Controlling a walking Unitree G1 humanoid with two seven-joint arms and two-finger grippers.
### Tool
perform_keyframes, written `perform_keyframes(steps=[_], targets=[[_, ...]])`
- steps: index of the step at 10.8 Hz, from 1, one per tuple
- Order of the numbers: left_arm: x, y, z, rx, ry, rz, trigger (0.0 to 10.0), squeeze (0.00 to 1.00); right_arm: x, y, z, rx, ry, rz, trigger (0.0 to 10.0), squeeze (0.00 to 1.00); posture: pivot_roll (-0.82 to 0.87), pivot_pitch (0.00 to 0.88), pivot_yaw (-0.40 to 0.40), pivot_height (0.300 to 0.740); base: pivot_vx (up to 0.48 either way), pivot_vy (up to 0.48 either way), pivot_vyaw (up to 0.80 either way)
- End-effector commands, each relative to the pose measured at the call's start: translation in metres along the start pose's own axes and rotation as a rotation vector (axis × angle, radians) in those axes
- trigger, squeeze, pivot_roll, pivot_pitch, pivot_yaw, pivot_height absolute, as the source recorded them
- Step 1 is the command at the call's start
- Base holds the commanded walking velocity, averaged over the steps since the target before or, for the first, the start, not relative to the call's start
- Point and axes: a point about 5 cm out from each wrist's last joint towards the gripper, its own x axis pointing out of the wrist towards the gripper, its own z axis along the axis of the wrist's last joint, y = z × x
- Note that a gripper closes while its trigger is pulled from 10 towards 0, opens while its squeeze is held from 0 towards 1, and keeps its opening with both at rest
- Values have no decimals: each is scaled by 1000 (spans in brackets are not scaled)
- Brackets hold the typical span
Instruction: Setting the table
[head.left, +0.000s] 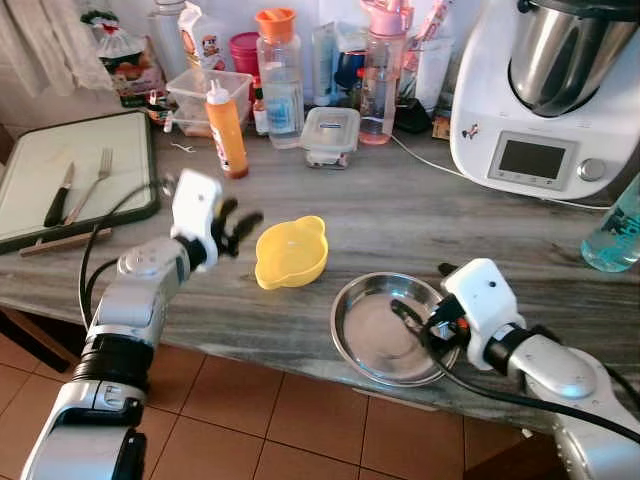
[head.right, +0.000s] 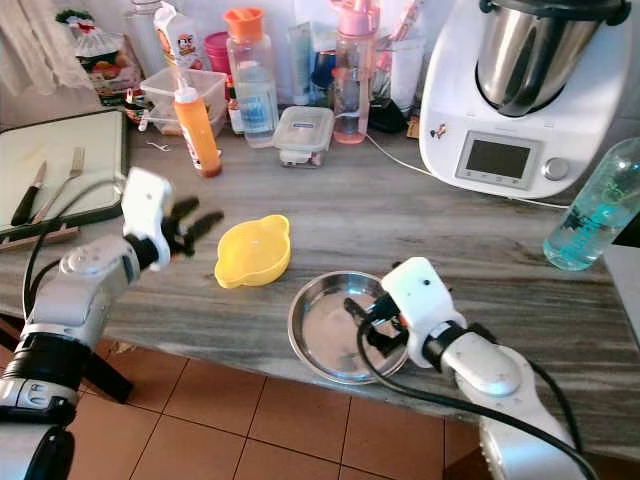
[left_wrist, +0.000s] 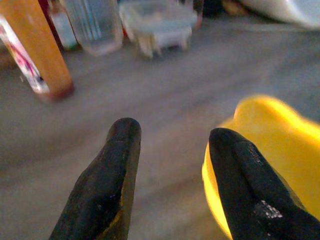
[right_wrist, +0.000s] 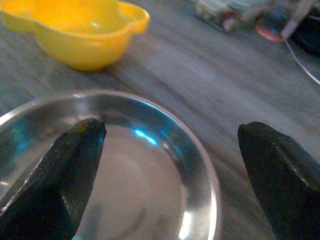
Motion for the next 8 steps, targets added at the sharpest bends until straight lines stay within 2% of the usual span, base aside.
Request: perform_keyframes(steps=[1,2,4,5,6,8], targets=[[-2,5,-5,0,28,14,10000,1000,-1,6,5,-2,-32,48,10000,1000,-20,58,44,740,0,0,0],[0,4,-9,1,45,8,10000,1000,-2,8,3,2,-26,55,10000,1000,-24,58,46,740,0,0,0],[3,1,-18,9,79,-3,10000,1000,-4,21,5,30,-57,156,10000,1000,-27,55,48,740,0,0,0],[4,-1,-19,7,88,-22,10000,1000,-4,23,3,17,-49,166,10000,851,-26,56,48,740,0,0,0],[5,-3,-21,3,103,-38,10000,0,-4,23,2,8,-44,169,10000,824,-27,58,48,740,0,0,0],[6,-4,-26,3,143,-48,10000,0,-4,26,3,9,-46,180,10000,816,-29,61,49,740,0,0,0]])
